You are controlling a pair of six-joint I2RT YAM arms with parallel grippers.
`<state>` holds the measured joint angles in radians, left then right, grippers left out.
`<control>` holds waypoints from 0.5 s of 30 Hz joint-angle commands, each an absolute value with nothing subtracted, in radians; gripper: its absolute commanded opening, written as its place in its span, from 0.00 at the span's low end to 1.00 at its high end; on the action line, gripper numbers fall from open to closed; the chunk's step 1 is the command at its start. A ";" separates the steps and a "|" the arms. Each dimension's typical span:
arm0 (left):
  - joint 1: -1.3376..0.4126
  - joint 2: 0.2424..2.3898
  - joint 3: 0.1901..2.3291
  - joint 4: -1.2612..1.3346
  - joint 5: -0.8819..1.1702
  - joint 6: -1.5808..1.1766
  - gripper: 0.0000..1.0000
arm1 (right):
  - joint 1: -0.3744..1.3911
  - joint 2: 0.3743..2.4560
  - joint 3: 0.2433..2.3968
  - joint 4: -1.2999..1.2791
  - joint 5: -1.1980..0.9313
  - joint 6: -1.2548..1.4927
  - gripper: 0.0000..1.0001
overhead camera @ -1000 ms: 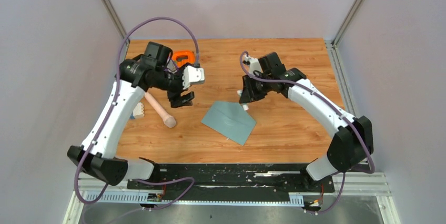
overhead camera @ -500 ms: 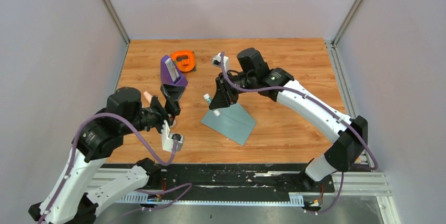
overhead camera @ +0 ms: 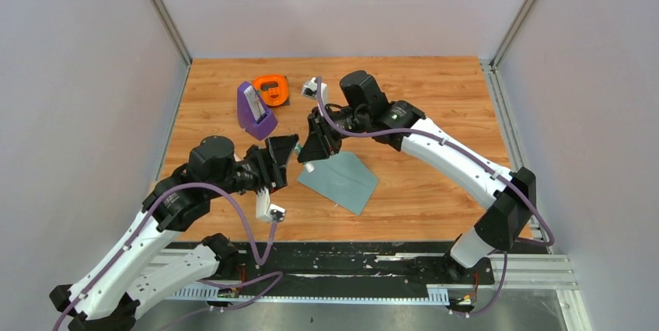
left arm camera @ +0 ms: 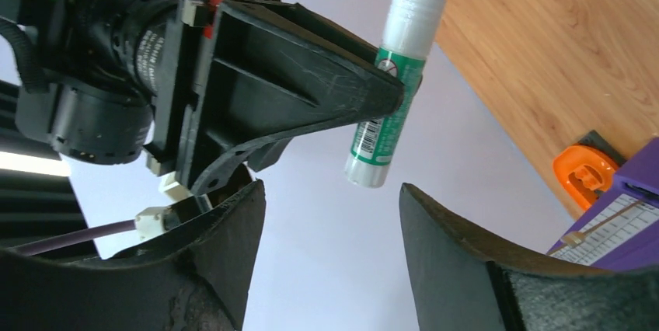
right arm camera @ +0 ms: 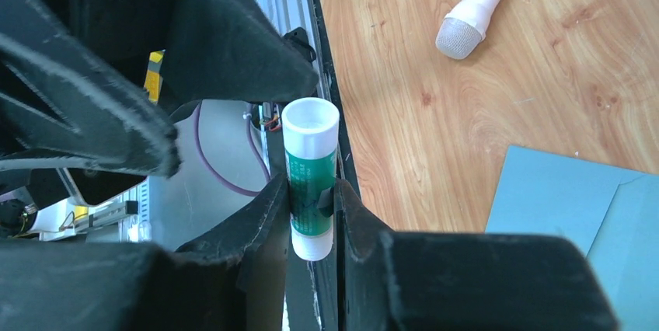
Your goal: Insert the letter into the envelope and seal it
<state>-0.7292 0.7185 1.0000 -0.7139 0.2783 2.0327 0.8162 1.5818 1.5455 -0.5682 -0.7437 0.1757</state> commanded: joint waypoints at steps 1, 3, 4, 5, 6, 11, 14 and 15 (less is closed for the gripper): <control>-0.743 0.704 0.990 -0.651 0.278 2.215 0.71 | 0.826 1.601 1.614 -0.503 -0.769 0.192 0.00; -0.747 0.707 0.987 -0.657 0.268 2.218 0.66 | 0.828 1.604 1.623 -0.499 -0.770 0.193 0.00; -0.748 0.708 0.986 -0.661 0.264 2.222 0.65 | 0.828 1.604 1.625 -0.498 -0.771 0.193 0.00; -0.750 0.708 0.985 -0.668 0.259 2.224 0.65 | 0.828 1.603 1.627 -0.494 -0.773 0.193 0.00; -0.751 0.709 0.983 -0.673 0.257 2.225 0.65 | 0.828 1.602 1.627 -0.491 -0.779 0.194 0.00; -0.754 0.712 0.980 -0.698 0.230 2.227 0.66 | 0.830 1.597 1.625 -0.470 -0.820 0.205 0.00; -0.755 0.717 0.983 -0.699 0.225 2.222 0.65 | 0.833 1.598 1.622 -0.458 -0.829 0.207 0.00; -0.756 0.718 0.982 -0.699 0.225 2.223 0.62 | 0.834 1.599 1.620 -0.457 -0.835 0.207 0.00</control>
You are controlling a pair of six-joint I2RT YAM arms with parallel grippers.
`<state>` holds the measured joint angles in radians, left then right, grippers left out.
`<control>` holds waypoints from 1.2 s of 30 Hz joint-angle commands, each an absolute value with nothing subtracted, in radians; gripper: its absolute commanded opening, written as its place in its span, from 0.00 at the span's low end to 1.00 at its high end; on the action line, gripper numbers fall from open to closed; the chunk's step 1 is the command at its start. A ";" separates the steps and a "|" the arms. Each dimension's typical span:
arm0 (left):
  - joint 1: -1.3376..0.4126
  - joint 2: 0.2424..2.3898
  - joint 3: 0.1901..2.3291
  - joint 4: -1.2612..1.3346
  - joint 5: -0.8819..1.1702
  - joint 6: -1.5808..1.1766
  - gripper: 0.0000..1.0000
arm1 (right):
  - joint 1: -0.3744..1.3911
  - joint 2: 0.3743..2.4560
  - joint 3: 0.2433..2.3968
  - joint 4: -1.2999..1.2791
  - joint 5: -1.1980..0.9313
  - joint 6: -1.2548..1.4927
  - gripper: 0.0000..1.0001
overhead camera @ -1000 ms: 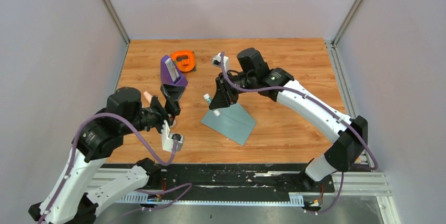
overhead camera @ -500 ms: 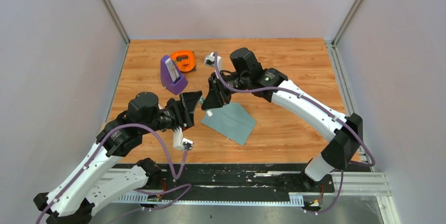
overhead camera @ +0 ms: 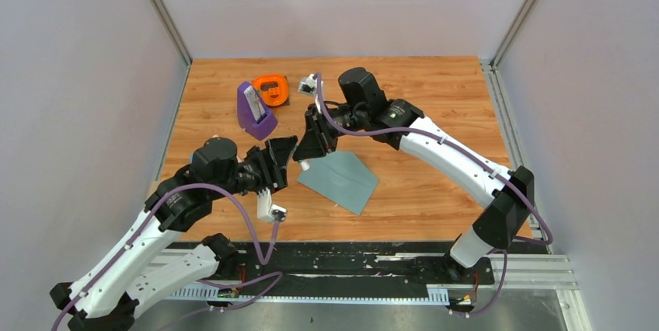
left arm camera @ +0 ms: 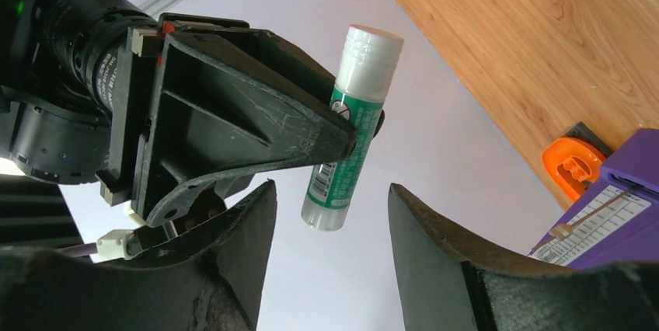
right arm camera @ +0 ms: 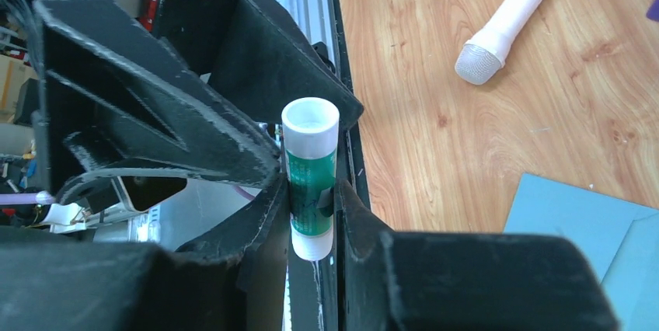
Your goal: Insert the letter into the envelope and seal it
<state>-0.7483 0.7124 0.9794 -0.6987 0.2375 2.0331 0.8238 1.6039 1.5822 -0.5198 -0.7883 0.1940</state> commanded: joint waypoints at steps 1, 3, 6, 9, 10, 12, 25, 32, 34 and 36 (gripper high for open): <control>-0.756 0.719 0.981 -0.700 0.223 2.226 0.60 | 0.836 1.600 1.621 -0.454 -0.842 0.208 0.00; -0.758 0.719 0.978 -0.700 0.223 2.235 0.54 | 0.836 1.600 1.622 -0.443 -0.853 0.210 0.00; -0.759 0.725 0.979 -0.699 0.225 2.239 0.50 | 0.836 1.608 1.628 -0.433 -0.846 0.212 0.00; -0.759 0.730 0.983 -0.699 0.220 2.237 0.47 | 0.836 1.620 1.636 -0.427 -0.844 0.210 0.00; -0.759 0.729 0.982 -0.699 0.221 2.240 0.47 | 0.836 1.622 1.642 -0.426 -0.845 0.211 0.00; -0.759 0.726 0.979 -0.699 0.228 2.246 0.46 | 0.836 1.630 1.652 -0.422 -0.844 0.213 0.00; -0.761 0.767 1.077 -0.823 0.068 1.616 0.00 | 0.831 1.437 1.492 -0.363 -0.563 0.112 0.75; -0.761 0.995 1.251 -1.124 0.122 0.838 0.00 | 0.830 1.240 1.243 -0.201 -0.416 0.039 0.82; -0.761 1.007 1.256 -1.137 0.204 0.730 0.00 | 0.830 1.228 1.221 -0.177 -0.420 0.033 0.82; -0.761 1.003 1.249 -1.127 0.267 0.661 0.00 | 0.830 1.230 1.214 -0.175 -0.426 0.025 0.81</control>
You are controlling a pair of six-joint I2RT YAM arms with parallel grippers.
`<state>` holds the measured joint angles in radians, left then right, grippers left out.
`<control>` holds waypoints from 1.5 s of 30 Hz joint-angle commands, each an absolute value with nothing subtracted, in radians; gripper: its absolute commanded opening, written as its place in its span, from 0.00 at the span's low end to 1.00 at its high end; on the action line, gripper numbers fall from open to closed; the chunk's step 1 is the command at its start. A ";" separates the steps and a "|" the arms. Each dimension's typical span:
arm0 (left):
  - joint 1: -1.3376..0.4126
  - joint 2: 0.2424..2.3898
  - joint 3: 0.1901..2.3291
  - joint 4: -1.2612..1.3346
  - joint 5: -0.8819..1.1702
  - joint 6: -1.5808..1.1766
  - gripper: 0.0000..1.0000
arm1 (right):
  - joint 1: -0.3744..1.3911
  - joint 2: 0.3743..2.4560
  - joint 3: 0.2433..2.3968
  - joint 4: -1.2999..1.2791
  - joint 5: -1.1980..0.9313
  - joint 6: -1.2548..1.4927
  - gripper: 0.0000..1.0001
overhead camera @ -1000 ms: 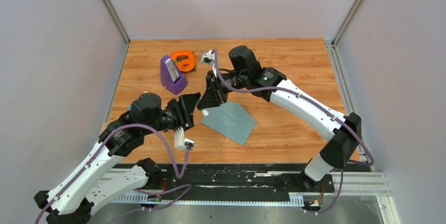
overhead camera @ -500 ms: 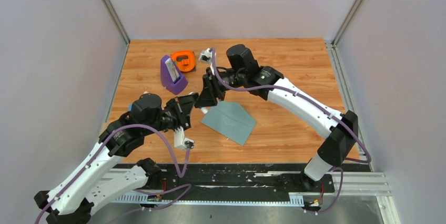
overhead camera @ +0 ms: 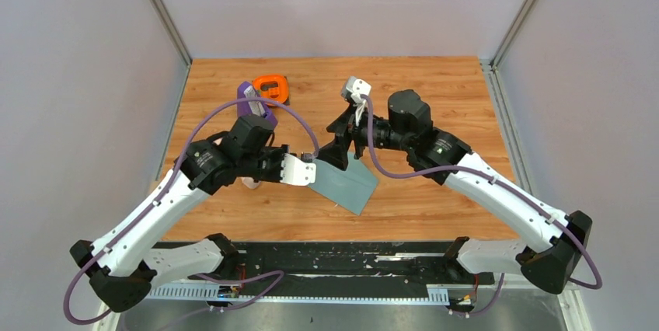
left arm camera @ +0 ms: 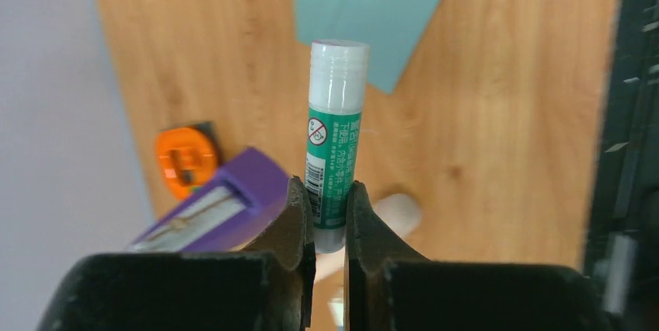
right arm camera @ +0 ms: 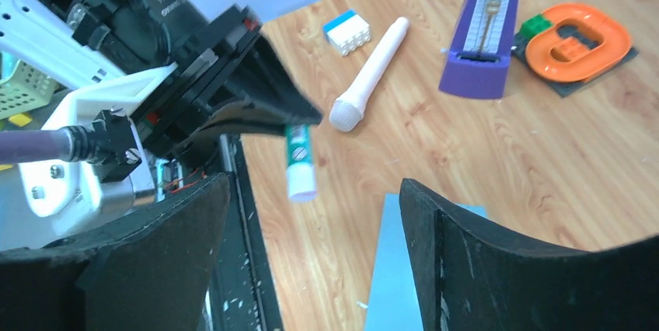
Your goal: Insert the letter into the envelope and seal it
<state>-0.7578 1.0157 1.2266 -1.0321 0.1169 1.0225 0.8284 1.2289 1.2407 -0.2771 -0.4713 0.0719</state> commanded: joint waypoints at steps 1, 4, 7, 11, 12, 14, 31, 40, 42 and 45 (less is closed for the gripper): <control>-0.761 1.001 1.244 -1.119 0.280 0.643 0.00 | 0.831 1.231 1.212 -0.175 -0.436 0.020 0.80; -0.760 1.004 1.255 -1.111 0.320 0.587 0.00 | 0.830 1.245 1.213 -0.175 -0.517 0.017 0.75; -0.755 1.015 1.270 -1.105 0.348 0.562 0.00 | 0.830 1.258 1.200 -0.170 -0.568 0.006 0.78; -0.744 1.017 1.281 -1.090 0.409 0.502 0.00 | 0.832 1.215 1.069 -0.022 -0.662 0.004 0.84; -0.741 1.018 1.282 -1.085 0.422 0.497 0.00 | 0.834 1.201 1.034 0.050 -0.681 0.004 0.84; -0.737 1.018 1.280 -1.081 0.430 0.486 0.00 | 0.836 1.183 0.992 0.125 -0.694 0.005 0.82; -0.730 1.040 1.322 -1.062 0.438 0.463 0.00 | 0.848 1.277 1.022 0.118 -0.716 0.016 0.57; -0.729 1.036 1.301 -1.080 0.423 0.490 0.00 | 0.846 1.257 1.015 0.106 -0.705 -0.034 0.02; -0.725 1.030 1.280 -1.095 0.391 0.534 0.00 | 0.838 1.243 1.004 0.071 -0.665 -0.058 0.00; -0.689 1.011 1.217 -1.100 0.294 0.619 0.00 | 0.770 1.223 0.991 0.007 -0.624 -0.054 0.00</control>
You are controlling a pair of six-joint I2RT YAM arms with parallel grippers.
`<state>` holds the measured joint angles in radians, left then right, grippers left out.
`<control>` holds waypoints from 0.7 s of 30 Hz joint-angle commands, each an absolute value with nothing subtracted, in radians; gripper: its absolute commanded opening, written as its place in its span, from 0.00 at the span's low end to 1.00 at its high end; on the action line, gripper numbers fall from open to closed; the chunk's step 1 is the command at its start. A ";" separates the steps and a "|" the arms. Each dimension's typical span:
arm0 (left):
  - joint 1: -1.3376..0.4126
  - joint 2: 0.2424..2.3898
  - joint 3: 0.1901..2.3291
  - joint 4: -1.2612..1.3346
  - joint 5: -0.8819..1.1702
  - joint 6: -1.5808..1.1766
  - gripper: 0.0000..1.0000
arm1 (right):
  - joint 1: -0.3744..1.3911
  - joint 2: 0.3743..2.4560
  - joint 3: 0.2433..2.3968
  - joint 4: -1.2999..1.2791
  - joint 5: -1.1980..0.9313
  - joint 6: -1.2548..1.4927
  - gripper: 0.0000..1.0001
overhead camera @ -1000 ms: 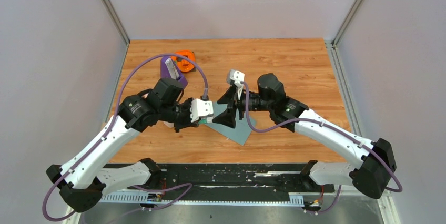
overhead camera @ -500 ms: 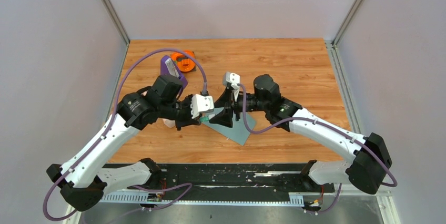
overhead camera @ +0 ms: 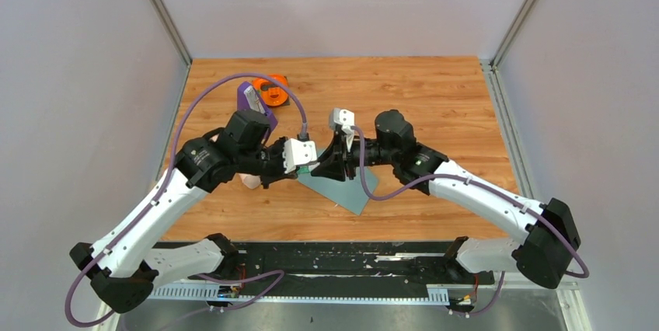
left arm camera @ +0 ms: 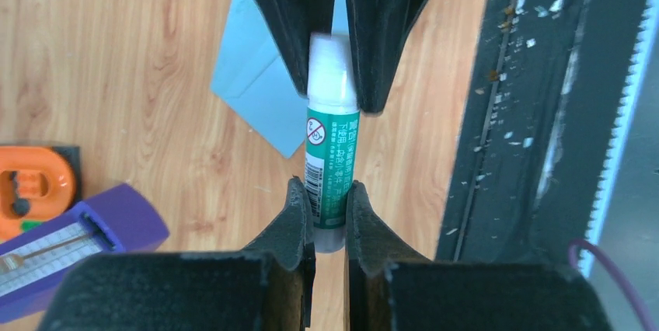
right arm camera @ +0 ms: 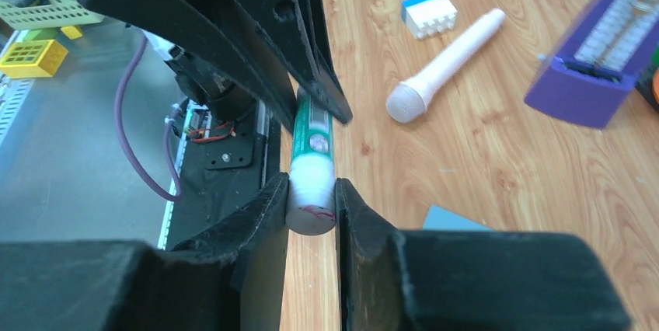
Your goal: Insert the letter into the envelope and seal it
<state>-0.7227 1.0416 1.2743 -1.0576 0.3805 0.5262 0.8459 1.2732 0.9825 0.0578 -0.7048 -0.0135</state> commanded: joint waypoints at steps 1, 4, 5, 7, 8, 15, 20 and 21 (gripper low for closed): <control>-0.676 1.004 1.203 -1.101 0.267 0.635 0.00 | 0.731 1.216 0.988 -0.033 -0.635 -0.039 0.00; -0.607 1.005 1.152 -1.107 0.234 0.694 0.00 | 0.613 1.186 0.958 -0.082 -0.653 -0.009 0.00; -0.594 1.008 1.146 -1.105 0.229 0.701 0.00 | 0.580 1.175 0.945 -0.095 -0.652 -0.008 0.00; -0.562 1.012 1.135 -1.098 0.232 0.713 0.00 | 0.520 1.163 0.921 -0.118 -0.649 0.020 0.00; -0.553 1.014 1.134 -1.093 0.233 0.714 0.00 | 0.496 1.167 0.914 -0.135 -0.626 0.039 0.00; -0.550 1.018 1.162 -1.072 0.268 0.692 0.00 | 0.323 1.450 1.050 -0.551 -0.136 0.176 0.00; -0.551 1.010 1.177 -1.082 0.280 0.680 0.00 | 0.313 1.594 1.118 -0.644 -0.011 0.193 0.00; -0.551 1.009 1.178 -1.081 0.284 0.679 0.00 | 0.314 1.620 1.128 -0.649 -0.007 0.192 0.00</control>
<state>-0.5545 1.0245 1.1305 -1.0973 0.2523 0.6830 0.3023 1.5726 1.0508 -0.5152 -0.1455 0.1490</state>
